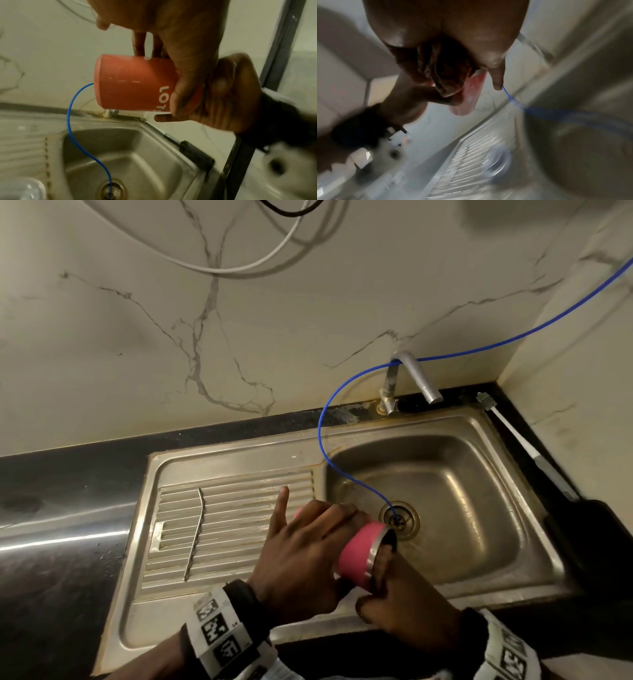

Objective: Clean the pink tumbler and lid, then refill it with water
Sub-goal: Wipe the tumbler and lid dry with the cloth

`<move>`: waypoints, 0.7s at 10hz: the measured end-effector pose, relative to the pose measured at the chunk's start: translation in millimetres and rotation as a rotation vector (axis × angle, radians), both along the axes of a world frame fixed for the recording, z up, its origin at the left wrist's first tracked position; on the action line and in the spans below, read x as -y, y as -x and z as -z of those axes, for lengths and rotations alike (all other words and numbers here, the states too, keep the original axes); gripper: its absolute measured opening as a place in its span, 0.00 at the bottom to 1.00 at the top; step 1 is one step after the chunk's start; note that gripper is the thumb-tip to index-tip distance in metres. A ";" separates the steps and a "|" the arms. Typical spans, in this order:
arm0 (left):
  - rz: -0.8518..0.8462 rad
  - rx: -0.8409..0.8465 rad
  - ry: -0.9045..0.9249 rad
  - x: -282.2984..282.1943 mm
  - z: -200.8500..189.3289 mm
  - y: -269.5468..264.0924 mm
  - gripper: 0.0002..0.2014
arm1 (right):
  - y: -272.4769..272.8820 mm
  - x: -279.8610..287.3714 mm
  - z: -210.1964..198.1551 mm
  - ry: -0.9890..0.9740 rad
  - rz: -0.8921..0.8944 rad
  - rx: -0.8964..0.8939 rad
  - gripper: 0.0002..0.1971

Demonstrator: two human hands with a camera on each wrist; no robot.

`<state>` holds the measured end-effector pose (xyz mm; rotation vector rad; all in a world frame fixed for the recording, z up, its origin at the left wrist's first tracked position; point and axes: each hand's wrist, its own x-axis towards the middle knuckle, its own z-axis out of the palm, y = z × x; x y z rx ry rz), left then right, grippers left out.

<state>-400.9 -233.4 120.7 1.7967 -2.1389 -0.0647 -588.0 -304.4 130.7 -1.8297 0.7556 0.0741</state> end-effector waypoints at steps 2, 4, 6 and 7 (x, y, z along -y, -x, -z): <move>0.025 -0.055 -0.108 2.5 -2.5 -8.9 0.45 | -6.7 1.1 -18.0 0.342 -0.607 0.519 0.29; -0.047 0.071 0.174 -9.6 12.1 9.8 0.34 | -2.6 -1.8 12.5 -0.703 0.173 0.482 0.22; -0.086 0.172 0.203 -13.0 18.4 14.4 0.33 | -13.5 1.2 -0.5 -0.685 0.364 0.399 0.15; -0.060 0.193 0.115 -16.2 10.4 11.6 0.36 | -7.4 2.9 2.2 -0.383 0.174 0.266 0.12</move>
